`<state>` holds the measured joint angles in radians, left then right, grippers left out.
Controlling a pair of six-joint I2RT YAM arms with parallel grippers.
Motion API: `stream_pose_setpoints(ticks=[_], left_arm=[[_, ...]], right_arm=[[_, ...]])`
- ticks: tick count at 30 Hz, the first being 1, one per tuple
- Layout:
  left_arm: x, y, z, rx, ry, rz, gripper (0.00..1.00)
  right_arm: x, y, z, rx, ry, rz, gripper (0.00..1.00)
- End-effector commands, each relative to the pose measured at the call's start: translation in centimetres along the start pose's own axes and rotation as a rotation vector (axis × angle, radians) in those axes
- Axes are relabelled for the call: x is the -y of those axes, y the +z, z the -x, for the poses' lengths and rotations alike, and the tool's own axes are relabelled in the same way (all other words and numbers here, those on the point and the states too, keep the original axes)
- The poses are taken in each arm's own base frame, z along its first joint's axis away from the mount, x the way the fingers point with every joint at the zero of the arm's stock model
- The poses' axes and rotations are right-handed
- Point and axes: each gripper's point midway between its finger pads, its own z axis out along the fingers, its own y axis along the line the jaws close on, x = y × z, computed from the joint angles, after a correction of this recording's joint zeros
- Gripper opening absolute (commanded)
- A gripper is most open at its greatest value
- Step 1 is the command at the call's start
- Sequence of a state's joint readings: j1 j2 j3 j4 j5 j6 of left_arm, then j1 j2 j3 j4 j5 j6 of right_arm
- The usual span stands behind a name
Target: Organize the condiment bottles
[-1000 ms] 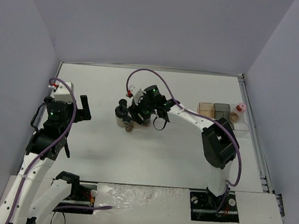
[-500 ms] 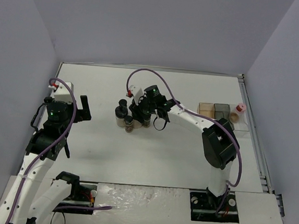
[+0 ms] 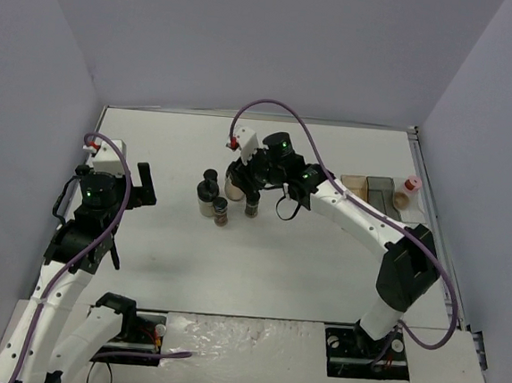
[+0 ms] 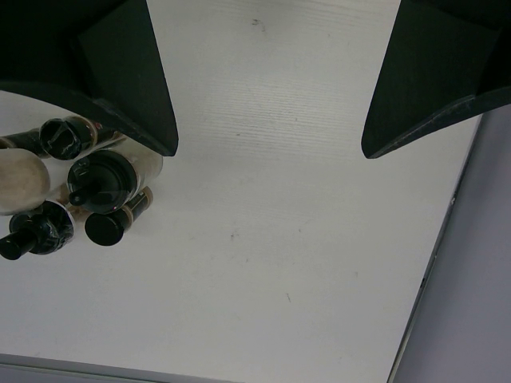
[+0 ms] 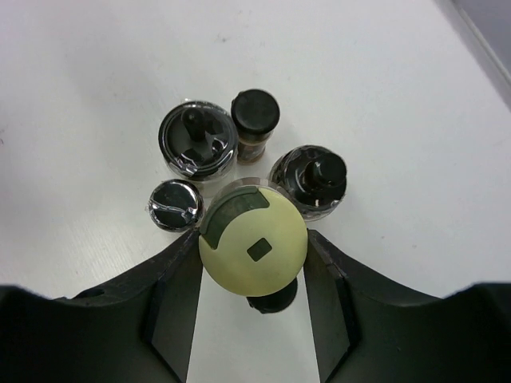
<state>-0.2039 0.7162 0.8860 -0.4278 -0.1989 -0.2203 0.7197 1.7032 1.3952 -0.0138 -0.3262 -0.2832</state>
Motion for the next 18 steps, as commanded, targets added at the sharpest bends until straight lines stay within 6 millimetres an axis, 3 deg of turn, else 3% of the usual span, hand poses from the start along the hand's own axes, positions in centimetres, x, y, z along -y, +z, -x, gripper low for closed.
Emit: stream_pose_setpoints(ticks=[1,4,7,11,14,18], left_arm=[[0.7,0.0,2.1,0.073,-0.011,-0.029,0.97],[0.7,0.1,2.2,0.072,-0.012,-0.028,0.97],[0.8,0.0,2.2,0.074,-0.013,-0.030,0.97],[0.7,0.0,2.2,0.074,-0.014,-0.029,0.97],[0.7,0.1,2.2,0.072,-0.013,-0.026,0.97],[0.7,0.2,2.1,0.067,-0.012,-0.023,0.97]], right_arm=[[2.6,-6.4,7.9,0.208,-0.004,-0.157,0.05],[4.2,-10.1,9.1,0.251,0.043,-0.259,0.02],[6.5,-13.4,8.3,0.253,0.113,-0.383,0.00],[11.0,-17.2,4.5,0.216,0.270,-0.551,0.00],[14.2,-21.6,1.4,0.181,0.361,-0.769,0.00],[17.4,-26.0,-4.2,0.147,0.547,-1.000,0.00]])
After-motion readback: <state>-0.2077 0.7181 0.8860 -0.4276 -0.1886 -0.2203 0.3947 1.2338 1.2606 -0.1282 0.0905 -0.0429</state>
